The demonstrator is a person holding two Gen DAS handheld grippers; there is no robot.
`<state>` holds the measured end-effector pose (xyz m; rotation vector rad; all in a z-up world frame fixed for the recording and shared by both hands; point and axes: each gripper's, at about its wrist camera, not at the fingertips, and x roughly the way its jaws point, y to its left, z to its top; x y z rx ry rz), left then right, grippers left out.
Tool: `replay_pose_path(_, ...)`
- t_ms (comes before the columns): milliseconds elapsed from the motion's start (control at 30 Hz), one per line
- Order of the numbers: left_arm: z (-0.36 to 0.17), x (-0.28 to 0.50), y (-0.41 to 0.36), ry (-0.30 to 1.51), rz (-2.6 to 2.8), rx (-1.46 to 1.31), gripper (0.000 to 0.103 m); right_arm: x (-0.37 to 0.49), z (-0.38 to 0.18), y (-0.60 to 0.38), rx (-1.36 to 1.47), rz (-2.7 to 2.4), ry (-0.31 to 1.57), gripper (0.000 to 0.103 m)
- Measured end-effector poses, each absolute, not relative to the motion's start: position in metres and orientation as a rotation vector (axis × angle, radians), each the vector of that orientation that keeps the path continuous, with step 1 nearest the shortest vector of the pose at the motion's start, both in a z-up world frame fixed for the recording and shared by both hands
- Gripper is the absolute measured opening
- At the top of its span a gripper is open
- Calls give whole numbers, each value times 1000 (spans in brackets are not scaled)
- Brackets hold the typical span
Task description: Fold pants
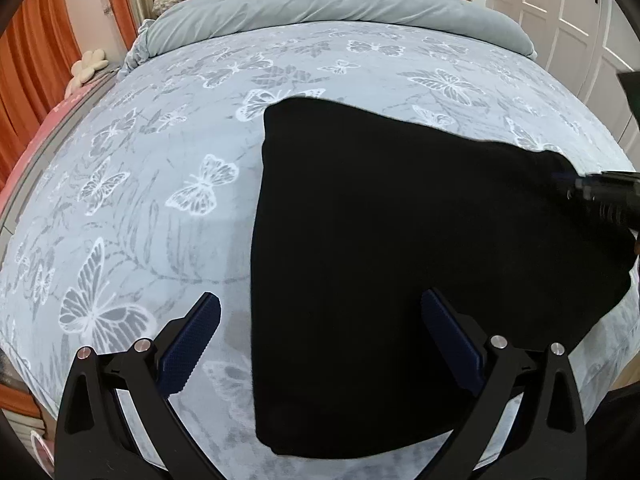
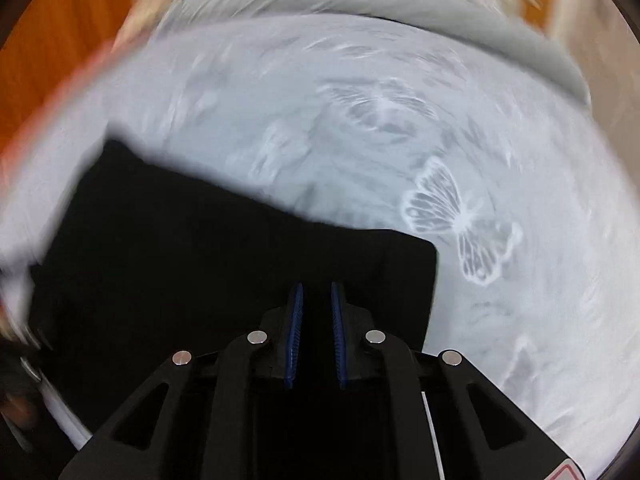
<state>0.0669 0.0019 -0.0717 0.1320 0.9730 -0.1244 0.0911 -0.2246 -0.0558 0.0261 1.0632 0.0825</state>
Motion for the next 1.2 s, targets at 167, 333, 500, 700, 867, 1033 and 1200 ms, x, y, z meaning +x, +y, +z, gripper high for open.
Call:
replay_pose_path(167, -70, 66, 4, 973, -121, 135, 98, 86, -21, -203, 10, 134, 935, 13)
replay_pose_path(333, -68, 65, 4, 967, -116, 134, 98, 99, -48, -217, -25, -35, 1006, 8)
replay_pose_path(500, -67, 62, 4, 966, -123, 134, 98, 52, -9, -208, 49, 98, 877, 22)
replay_pose_path(700, -63, 54, 2, 951, -132, 142, 98, 8, -23, -239, 80, 37, 921, 46)
replay_pose_path(867, -46, 48, 21, 926, -157, 38, 98, -37, -33, -269, 216, 77, 895, 53)
replay_pose_path(1033, -61, 57, 36, 998, -118, -20, 98, -55, -54, -253, 217, 145, 937, 54)
replay_pose_path(1200, -69, 52, 24, 989, -105, 52, 98, -35, -77, -245, 141, 111, 1023, 28)
